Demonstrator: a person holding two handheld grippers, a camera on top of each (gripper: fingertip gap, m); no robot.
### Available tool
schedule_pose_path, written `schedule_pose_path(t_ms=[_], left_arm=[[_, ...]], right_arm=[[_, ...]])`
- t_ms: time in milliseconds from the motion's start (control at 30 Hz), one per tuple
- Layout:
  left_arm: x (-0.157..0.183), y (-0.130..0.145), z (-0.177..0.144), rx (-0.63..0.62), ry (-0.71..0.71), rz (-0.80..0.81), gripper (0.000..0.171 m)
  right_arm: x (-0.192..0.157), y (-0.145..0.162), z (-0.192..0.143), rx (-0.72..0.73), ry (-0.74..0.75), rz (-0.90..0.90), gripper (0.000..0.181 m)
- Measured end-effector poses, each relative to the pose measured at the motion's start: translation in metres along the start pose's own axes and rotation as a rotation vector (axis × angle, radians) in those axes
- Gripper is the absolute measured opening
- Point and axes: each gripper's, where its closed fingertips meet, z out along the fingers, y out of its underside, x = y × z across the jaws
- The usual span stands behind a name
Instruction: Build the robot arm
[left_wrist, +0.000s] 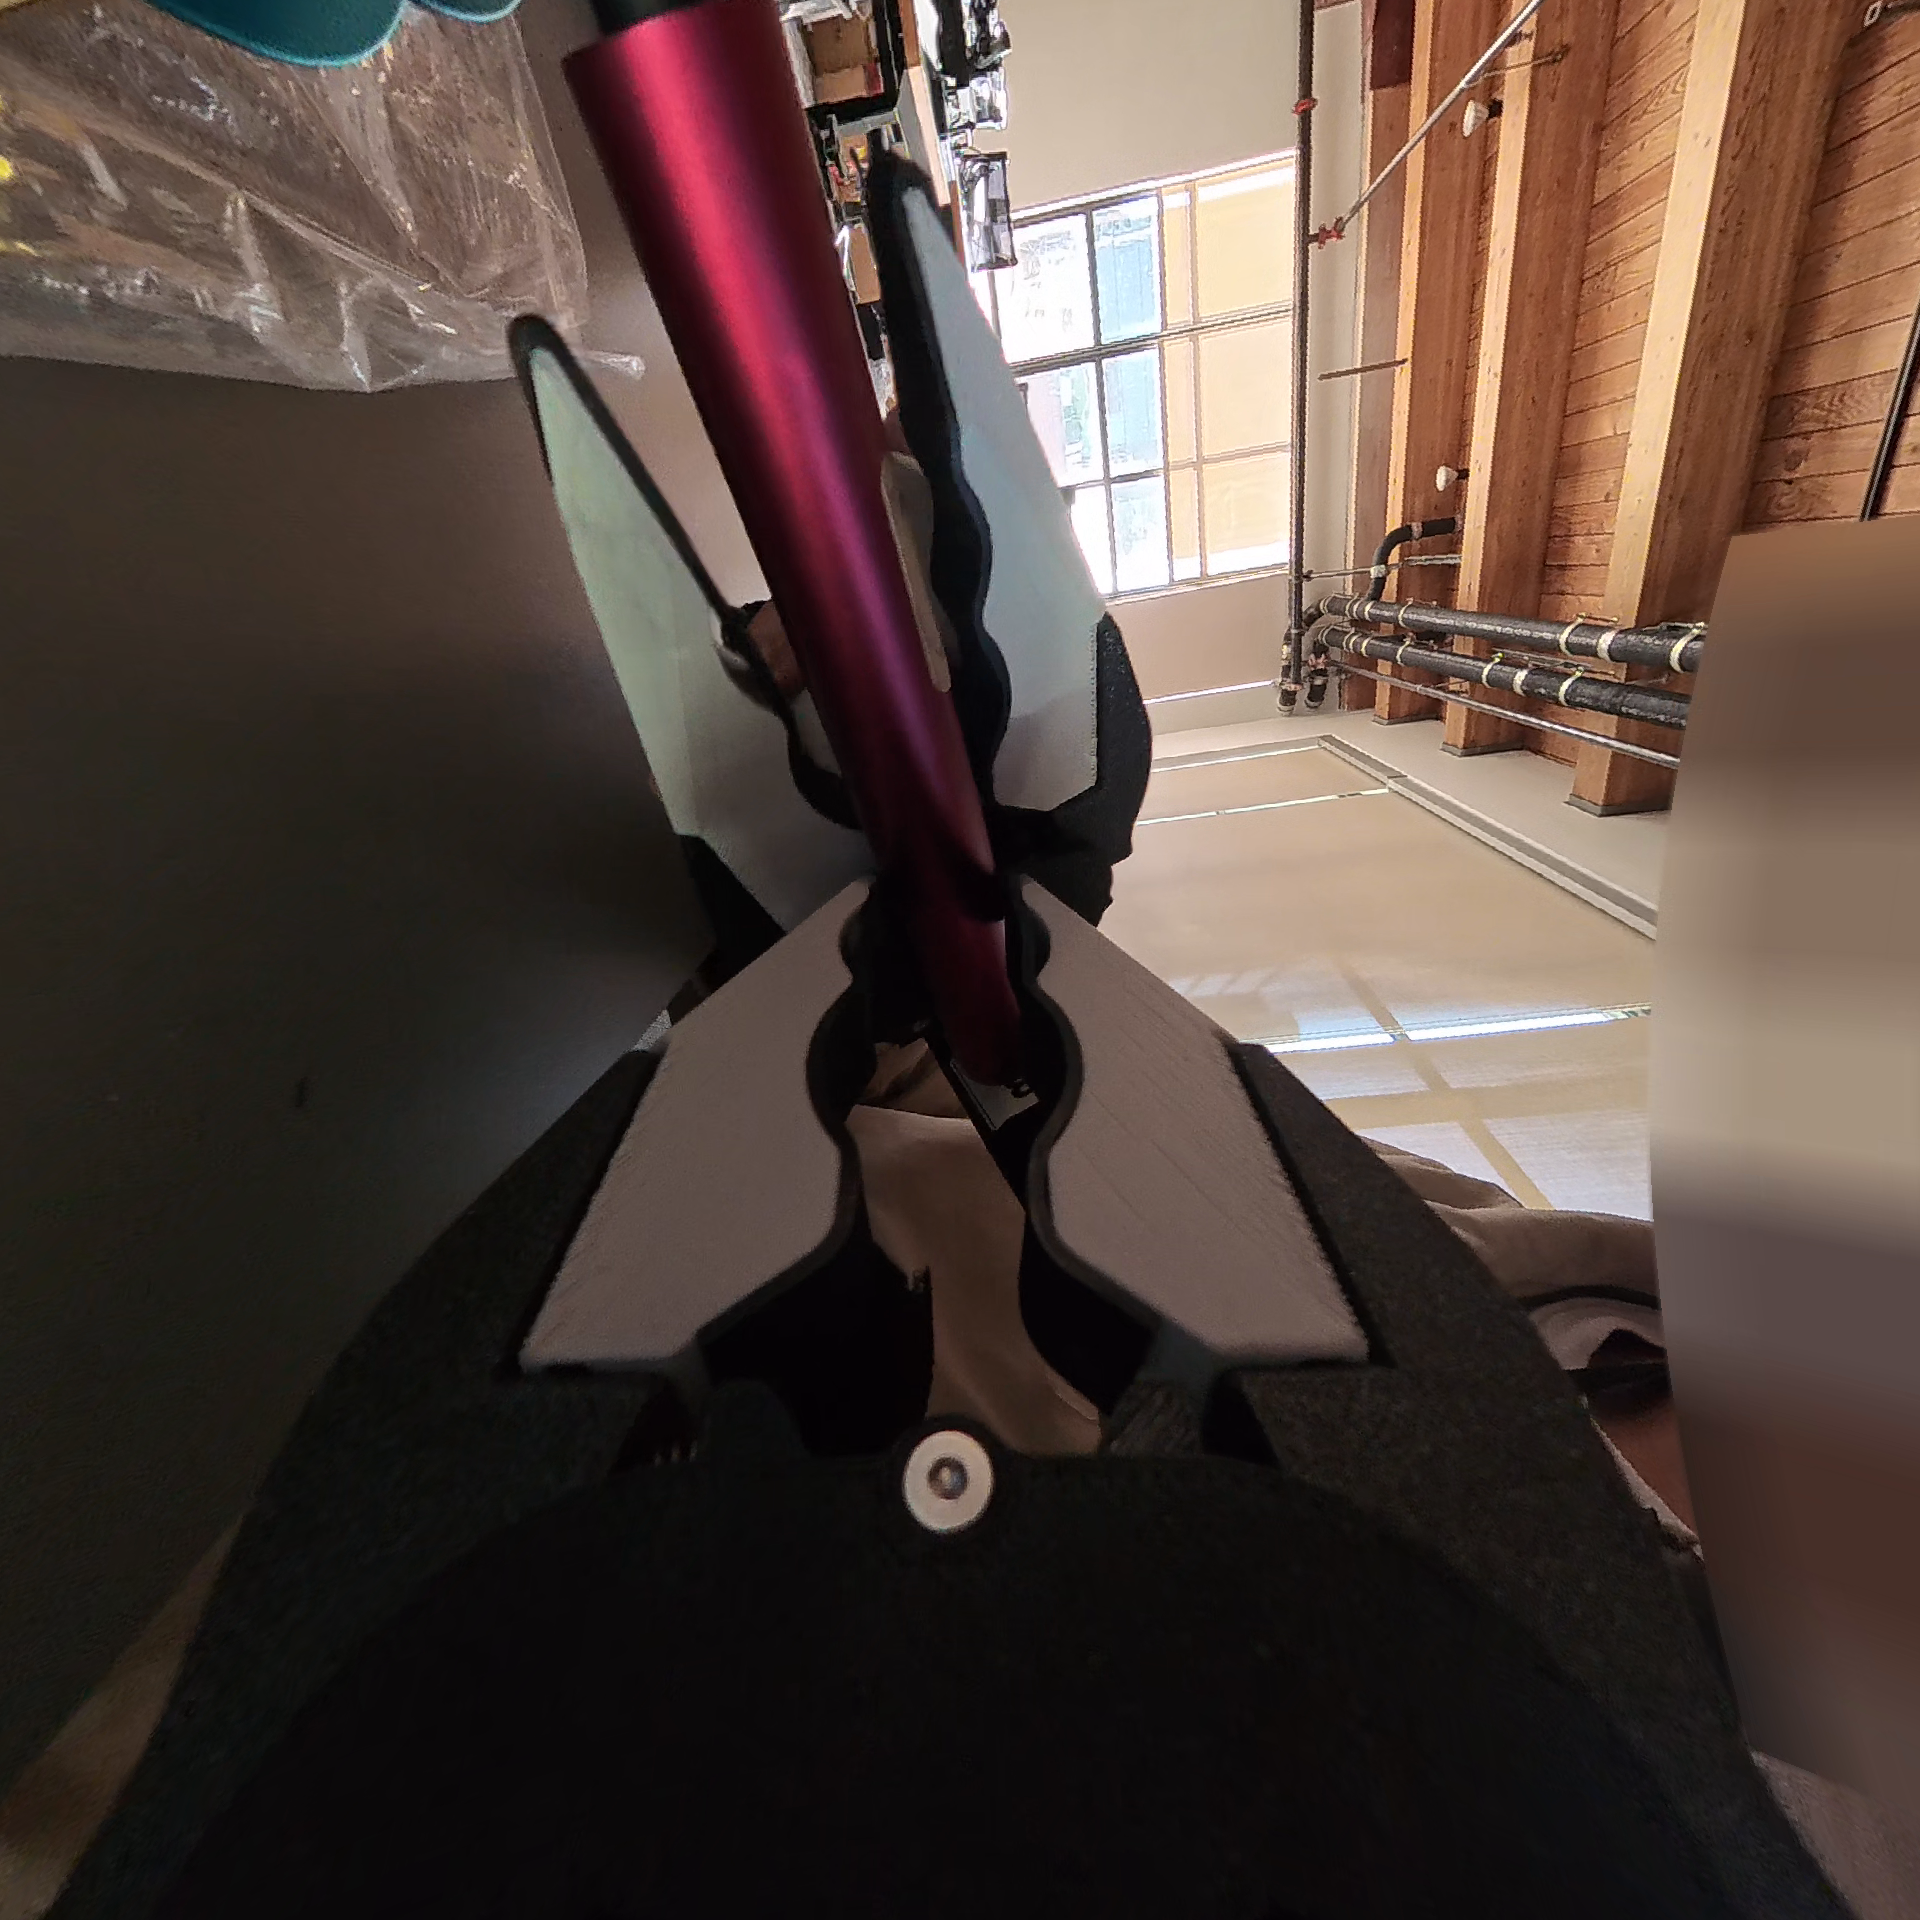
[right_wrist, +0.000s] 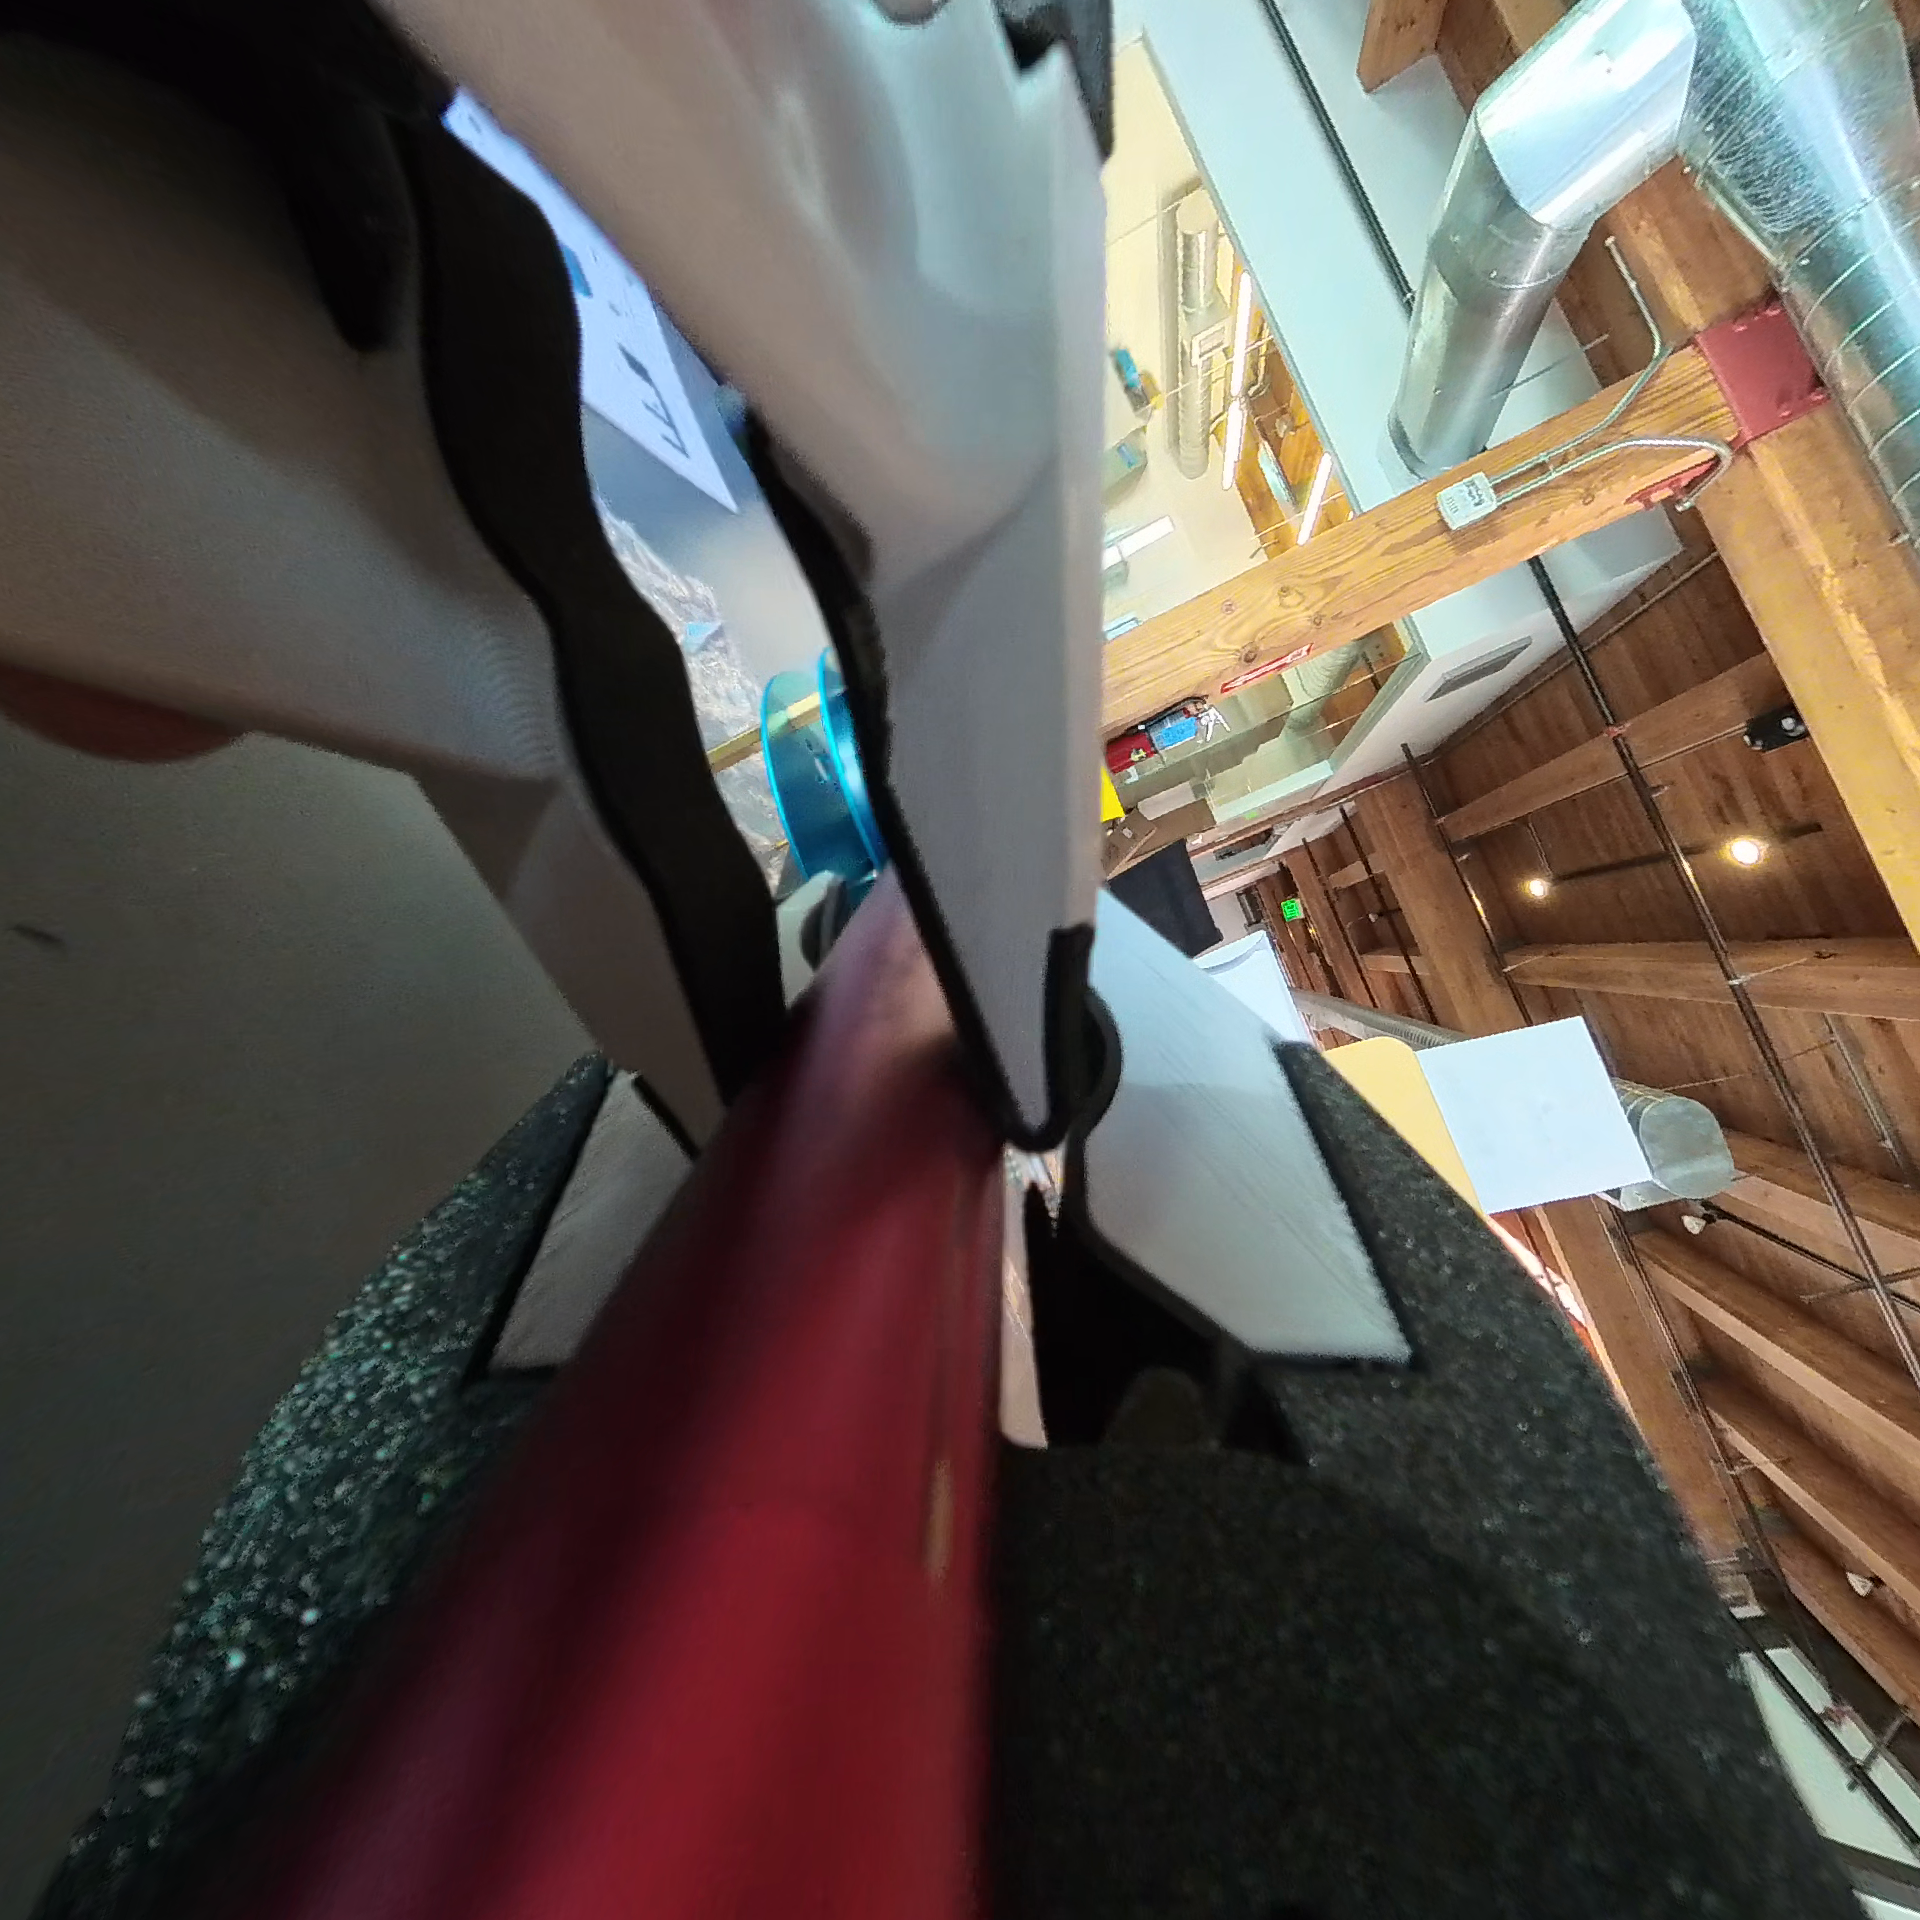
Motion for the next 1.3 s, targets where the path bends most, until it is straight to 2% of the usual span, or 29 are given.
schedule_pose_path(t_ms=[133, 233, 333, 433, 500, 567, 600, 667, 733, 867, 1067, 1300], left_arm=[[0.000, 0.000, 0.000, 0.008, 0.001, 0.010, 0.020], [-0.001, 0.000, -0.001, 0.014, 0.004, 0.011, 0.020], [0.000, 0.000, -0.002, 0.019, 0.016, 0.010, 0.020], [0.000, 0.000, -0.003, 0.022, 0.019, 0.020, 0.020], [-0.001, 0.000, -0.004, 0.024, 0.020, 0.021, 0.020], [-0.003, 0.000, -0.004, 0.026, 0.020, 0.024, 0.020], [-0.003, 0.000, -0.004, 0.026, 0.019, 0.026, 0.020], [-0.004, 0.000, -0.004, 0.025, 0.019, 0.032, 0.020], [-0.005, 0.000, -0.004, 0.025, 0.022, 0.034, 0.020], [-0.004, 0.000, -0.003, 0.028, 0.029, 0.033, 0.020], [-0.007, 0.000, -0.003, 0.028, 0.025, 0.034, 0.020], [-0.007, 0.000, -0.003, 0.024, 0.025, 0.032, 0.020]], right_arm=[[-0.002, 0.011, -0.004, -0.031, -0.050, 0.041, 0.049], [-0.001, 0.039, -0.007, -0.120, -0.126, 0.124, 0.063], [0.004, 0.067, -0.011, -0.224, -0.249, 0.302, 0.064], [0.006, 0.069, -0.018, -0.284, -0.453, 0.665, 0.054], [0.009, 0.043, -0.024, -0.247, -0.677, 1.021, 0.055], [0.021, 0.017, -0.030, -0.195, -0.887, 1.390, 0.047], [0.022, 0.007, -0.033, -0.201, -1.010, 1.535, 0.050], [0.014, 0.001, -0.035, -0.260, -1.186, 1.673, 0.059], [0.009, -0.006, -0.035, -0.286, -1.285, 1.783, 0.056], [-0.009, -0.016, -0.033, -0.370, -1.358, 1.828, 0.052], [-0.005, -0.016, -0.021, -0.338, -1.364, 1.980, 0.034], [-0.011, -0.012, -0.021, -0.358, -1.376, 1.989, 0.021]])
